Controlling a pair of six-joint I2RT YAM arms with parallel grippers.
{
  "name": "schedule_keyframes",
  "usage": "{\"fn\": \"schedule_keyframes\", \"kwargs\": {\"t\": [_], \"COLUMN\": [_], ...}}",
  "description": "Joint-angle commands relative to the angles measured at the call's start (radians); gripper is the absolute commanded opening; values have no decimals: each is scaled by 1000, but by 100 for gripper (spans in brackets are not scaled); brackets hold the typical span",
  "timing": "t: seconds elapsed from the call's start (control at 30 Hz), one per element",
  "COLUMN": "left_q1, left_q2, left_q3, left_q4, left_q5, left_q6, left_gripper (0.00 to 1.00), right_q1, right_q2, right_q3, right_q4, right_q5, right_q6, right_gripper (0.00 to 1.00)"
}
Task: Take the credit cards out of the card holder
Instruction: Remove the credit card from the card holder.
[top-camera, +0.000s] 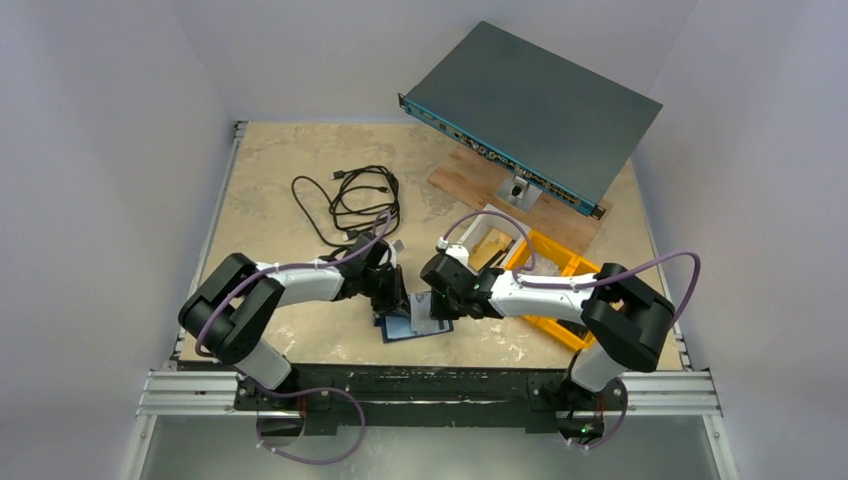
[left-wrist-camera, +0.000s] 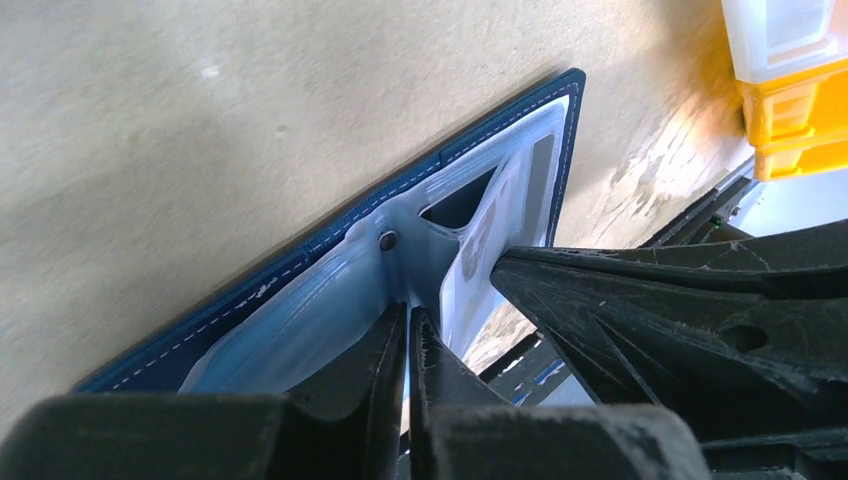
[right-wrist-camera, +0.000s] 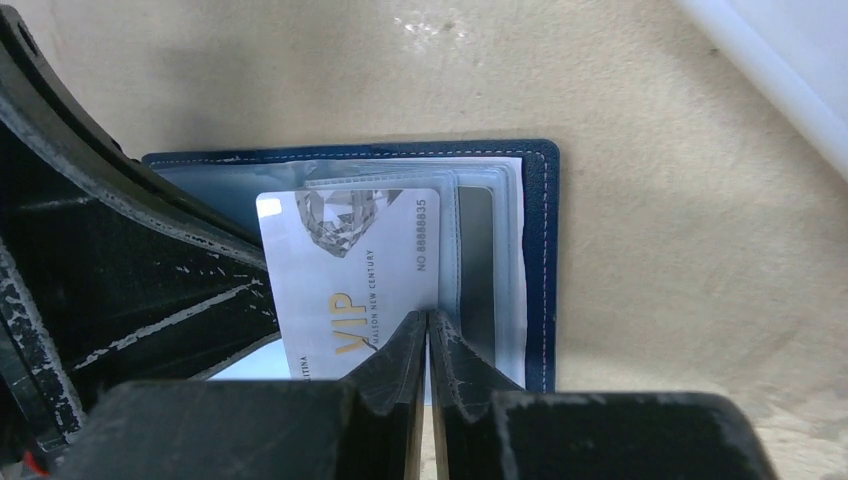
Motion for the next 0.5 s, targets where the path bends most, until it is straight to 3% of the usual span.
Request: {"fn": "schedule_keyframes", "kwargs": {"t": [0.0, 0.2, 0.47], "left_q1": [13, 38, 65], "left_q2": [-78, -180, -322], "left_q3": [-26, -53, -63], "left_q4": [-28, -102, -206], "left_q5": [-40, -62, -88], "left_q6": [12, 32, 47], "left_gripper": [8, 17, 21], "right_q1": [-2, -23, -32], "right_q2": [70, 100, 131], "right_q3": [-49, -95, -106], "right_q4": [53, 94, 116], "right_q5": [-66, -107, -129], "right_q6": [44, 57, 57], "right_gripper": [3, 0, 0]}}
